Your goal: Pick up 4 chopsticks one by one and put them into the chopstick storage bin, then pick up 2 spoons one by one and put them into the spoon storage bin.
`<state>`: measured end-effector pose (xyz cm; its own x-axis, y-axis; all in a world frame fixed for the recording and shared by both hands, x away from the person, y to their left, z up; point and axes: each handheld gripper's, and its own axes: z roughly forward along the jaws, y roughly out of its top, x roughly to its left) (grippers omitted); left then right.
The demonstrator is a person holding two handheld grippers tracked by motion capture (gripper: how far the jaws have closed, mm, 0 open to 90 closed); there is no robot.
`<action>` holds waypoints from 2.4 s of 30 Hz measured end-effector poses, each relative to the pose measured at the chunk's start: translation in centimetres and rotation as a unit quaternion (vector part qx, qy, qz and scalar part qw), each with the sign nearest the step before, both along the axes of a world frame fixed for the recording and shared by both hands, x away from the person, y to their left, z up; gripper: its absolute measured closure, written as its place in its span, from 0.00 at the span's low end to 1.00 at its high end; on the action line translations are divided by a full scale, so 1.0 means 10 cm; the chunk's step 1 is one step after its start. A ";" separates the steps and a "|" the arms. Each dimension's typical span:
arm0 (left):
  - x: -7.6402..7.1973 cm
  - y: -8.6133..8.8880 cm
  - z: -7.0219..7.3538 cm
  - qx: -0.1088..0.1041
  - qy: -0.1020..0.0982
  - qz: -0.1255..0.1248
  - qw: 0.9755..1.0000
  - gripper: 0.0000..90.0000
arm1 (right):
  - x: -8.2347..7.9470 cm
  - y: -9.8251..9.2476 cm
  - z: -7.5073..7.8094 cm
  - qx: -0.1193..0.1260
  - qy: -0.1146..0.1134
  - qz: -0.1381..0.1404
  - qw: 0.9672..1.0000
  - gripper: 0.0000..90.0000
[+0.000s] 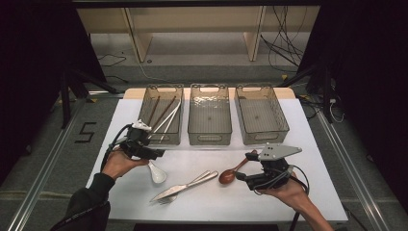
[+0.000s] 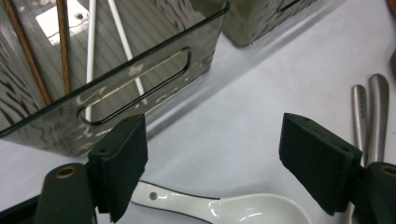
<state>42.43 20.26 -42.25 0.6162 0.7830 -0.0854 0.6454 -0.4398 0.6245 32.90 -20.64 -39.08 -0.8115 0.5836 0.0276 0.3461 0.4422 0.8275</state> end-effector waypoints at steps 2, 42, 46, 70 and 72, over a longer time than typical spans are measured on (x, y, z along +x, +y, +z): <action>0.00 0.01 -0.03 0.003 0.003 -0.001 1.000 0.26 | 0.00 0.00 0.00 0.000 -0.001 0.000 1.000 0.30; 0.23 0.06 -0.46 0.086 0.057 0.020 0.994 0.99 | -0.03 0.00 -0.02 0.002 -0.003 0.007 1.000 0.30; 0.24 0.07 -0.48 0.093 0.062 0.018 0.994 0.99 | -0.03 0.00 -0.02 0.002 -0.003 0.008 1.000 0.30; -0.24 0.26 -0.35 0.147 0.139 -0.016 0.979 0.99 | -0.05 0.02 0.00 -0.004 -0.007 0.011 1.000 0.31; -0.29 0.23 -0.35 0.154 0.144 -0.024 0.977 0.98 | -0.04 0.02 -0.01 -0.004 -0.007 0.012 1.000 0.31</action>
<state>39.57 22.52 -45.76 0.6376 0.7700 -0.0244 0.7490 -0.6122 0.2533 32.46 -20.43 -39.14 -0.8254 0.5645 0.0121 0.3245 0.4567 0.8283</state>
